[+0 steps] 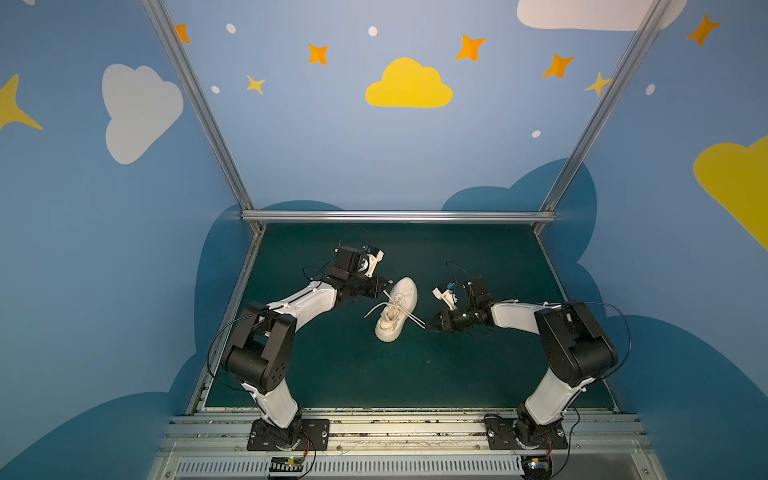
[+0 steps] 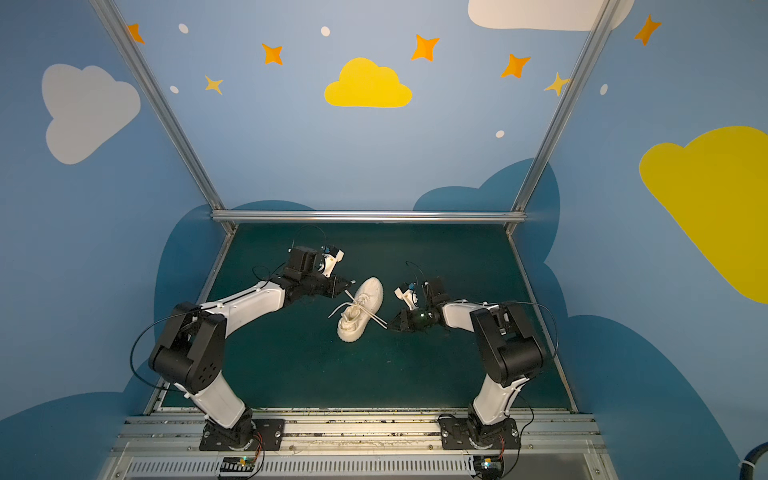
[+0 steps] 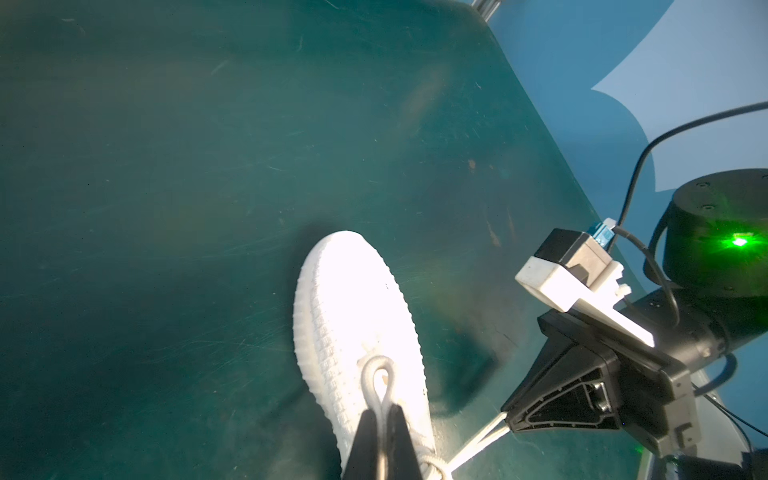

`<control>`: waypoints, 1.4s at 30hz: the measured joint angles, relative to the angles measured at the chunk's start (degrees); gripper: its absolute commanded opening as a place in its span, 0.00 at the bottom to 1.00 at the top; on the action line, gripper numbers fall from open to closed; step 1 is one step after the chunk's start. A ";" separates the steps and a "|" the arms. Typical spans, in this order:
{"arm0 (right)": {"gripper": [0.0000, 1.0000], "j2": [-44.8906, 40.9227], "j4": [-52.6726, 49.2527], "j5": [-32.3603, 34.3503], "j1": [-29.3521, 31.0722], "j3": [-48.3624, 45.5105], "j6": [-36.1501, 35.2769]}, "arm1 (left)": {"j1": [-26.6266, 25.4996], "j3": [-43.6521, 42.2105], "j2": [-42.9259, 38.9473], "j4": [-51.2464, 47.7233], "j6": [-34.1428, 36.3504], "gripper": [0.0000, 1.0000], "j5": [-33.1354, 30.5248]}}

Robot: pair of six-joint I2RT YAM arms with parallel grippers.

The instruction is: Tie the shoes

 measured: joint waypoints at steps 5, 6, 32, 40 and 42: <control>0.00 0.09 0.02 -0.48 0.00 0.00 0.00 | 0.00 -0.83 -0.87 0.61 -0.07 0.03 -1.40; 0.00 0.09 0.04 -0.59 -0.02 0.00 0.00 | 0.00 -0.83 -0.87 0.57 -0.04 0.03 -1.44; 0.25 4.52 -3.19 -2.62 1.01 6.19 -0.04 | -1.29 -0.87 -0.87 1.53 -1.09 0.25 0.57; 0.39 4.63 -6.08 -2.21 0.90 9.33 -0.24 | -1.49 -0.87 -1.01 1.25 0.00 0.58 1.75; 0.40 4.42 -6.97 -1.75 0.57 9.01 -0.42 | -1.05 -0.87 -1.46 0.57 0.28 0.63 1.86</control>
